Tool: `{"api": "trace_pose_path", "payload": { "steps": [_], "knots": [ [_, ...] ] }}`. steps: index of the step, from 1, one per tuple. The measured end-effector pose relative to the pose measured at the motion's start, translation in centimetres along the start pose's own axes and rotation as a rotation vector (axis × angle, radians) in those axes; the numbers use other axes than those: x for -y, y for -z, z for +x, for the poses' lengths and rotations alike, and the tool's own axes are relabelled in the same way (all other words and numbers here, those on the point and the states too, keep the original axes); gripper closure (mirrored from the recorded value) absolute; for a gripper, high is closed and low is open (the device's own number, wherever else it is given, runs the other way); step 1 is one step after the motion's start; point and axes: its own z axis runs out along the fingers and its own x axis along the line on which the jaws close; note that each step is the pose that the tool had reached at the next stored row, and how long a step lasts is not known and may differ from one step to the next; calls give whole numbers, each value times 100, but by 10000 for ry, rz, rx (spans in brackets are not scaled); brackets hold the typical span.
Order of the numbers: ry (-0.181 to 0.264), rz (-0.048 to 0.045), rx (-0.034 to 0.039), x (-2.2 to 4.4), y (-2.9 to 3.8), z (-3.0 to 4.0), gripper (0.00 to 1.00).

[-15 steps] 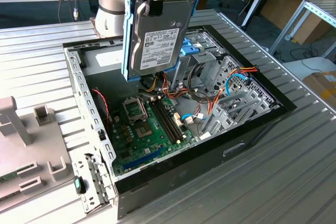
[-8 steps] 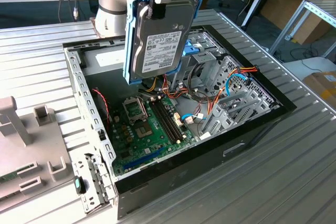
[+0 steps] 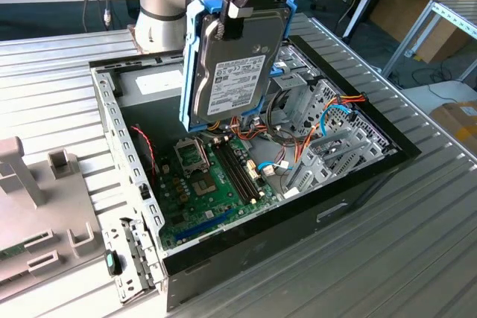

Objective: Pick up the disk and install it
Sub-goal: 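Pick up the disk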

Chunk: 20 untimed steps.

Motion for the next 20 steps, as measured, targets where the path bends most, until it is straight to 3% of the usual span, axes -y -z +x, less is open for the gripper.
{"api": "trace_pose_path", "payload": {
  "steps": [15,18,20],
  "knots": [
    [1,1,-1,21,-5,24,64],
    [0,1,-1,118,-6,27,64],
    [0,1,-1,280,-7,32,64]
  ]
}}
